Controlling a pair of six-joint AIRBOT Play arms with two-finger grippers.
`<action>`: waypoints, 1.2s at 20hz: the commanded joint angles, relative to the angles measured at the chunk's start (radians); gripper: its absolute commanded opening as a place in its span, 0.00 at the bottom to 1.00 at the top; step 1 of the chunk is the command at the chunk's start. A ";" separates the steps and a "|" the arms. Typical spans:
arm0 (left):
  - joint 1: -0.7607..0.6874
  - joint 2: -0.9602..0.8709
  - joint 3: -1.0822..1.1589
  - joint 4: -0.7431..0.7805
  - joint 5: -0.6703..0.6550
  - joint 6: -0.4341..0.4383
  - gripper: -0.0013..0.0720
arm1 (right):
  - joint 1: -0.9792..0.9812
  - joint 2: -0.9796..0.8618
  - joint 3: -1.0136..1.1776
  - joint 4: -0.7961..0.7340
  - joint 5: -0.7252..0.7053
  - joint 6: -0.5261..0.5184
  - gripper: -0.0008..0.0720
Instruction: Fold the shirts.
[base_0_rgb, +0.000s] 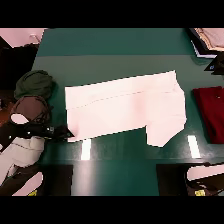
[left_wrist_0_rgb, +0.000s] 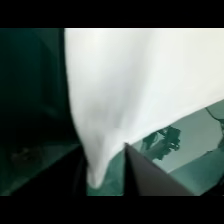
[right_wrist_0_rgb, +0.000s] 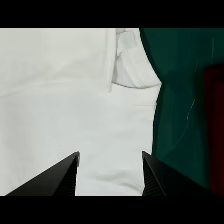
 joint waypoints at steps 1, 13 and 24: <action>-0.048 0.002 0.020 -0.023 0.077 -0.034 0.05 | -0.003 0.002 0.000 0.000 0.012 0.000 0.62; -0.048 0.002 0.414 0.174 0.056 -0.032 0.05 | -0.003 0.404 -0.879 -0.082 -0.136 0.006 0.62; -0.048 0.002 0.417 0.175 0.035 -0.033 0.05 | -0.002 0.613 -1.436 0.005 -0.428 -0.047 0.62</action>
